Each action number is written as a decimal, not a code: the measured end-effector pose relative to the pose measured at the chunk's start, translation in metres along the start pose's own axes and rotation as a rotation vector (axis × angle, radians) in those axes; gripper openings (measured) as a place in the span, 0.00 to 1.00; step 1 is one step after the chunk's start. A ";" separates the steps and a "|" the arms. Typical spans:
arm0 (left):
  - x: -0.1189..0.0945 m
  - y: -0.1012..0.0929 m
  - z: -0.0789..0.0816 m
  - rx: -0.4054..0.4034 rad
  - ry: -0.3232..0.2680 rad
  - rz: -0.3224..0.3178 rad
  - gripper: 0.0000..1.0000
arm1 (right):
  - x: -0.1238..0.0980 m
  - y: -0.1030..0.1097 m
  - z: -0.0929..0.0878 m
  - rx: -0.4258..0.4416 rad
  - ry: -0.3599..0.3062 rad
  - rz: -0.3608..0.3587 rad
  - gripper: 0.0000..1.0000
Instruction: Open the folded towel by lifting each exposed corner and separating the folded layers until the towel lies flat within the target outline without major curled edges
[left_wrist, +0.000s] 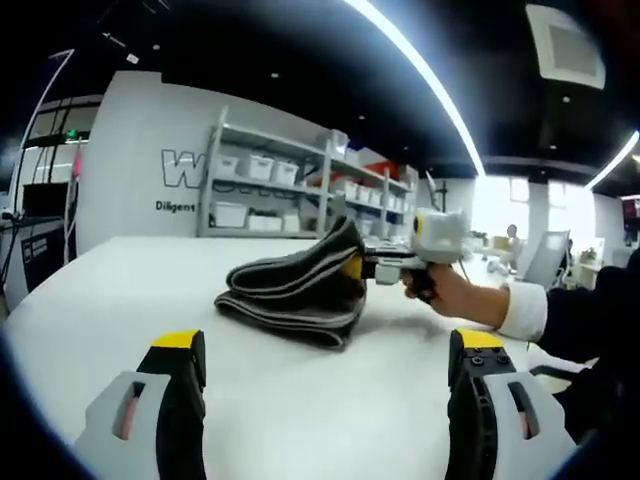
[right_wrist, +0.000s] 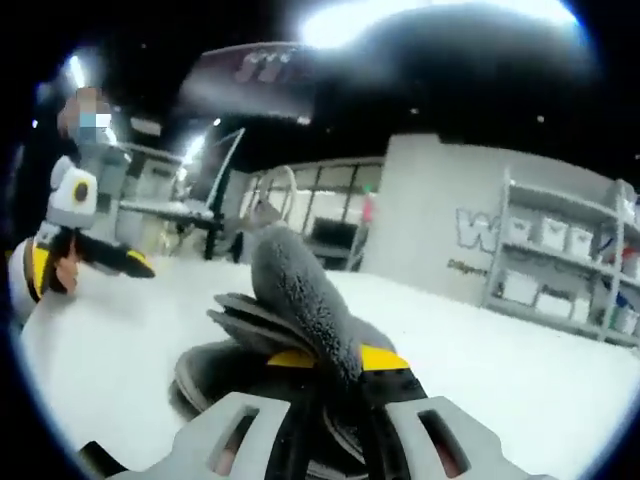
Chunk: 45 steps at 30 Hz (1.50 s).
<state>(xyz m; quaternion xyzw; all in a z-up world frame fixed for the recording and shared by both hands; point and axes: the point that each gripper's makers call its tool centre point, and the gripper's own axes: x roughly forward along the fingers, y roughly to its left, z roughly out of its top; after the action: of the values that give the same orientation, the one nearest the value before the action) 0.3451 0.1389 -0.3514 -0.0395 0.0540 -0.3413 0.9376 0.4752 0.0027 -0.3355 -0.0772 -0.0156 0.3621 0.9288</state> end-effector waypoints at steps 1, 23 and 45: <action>0.000 0.000 0.000 0.000 0.000 0.000 1.00 | 0.000 -0.001 0.000 0.010 -0.003 -0.001 0.06; -0.005 0.000 0.002 0.009 -0.010 0.013 1.00 | -0.010 -0.040 -0.003 0.328 -0.064 -0.061 0.07; -0.004 0.003 -0.001 0.010 0.007 0.011 1.00 | -0.027 -0.083 -0.026 0.566 -0.069 -0.192 0.07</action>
<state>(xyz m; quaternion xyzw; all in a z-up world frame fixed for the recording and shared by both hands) 0.3443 0.1436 -0.3529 -0.0332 0.0556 -0.3367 0.9394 0.5128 -0.0791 -0.3474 0.1988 0.0470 0.2650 0.9424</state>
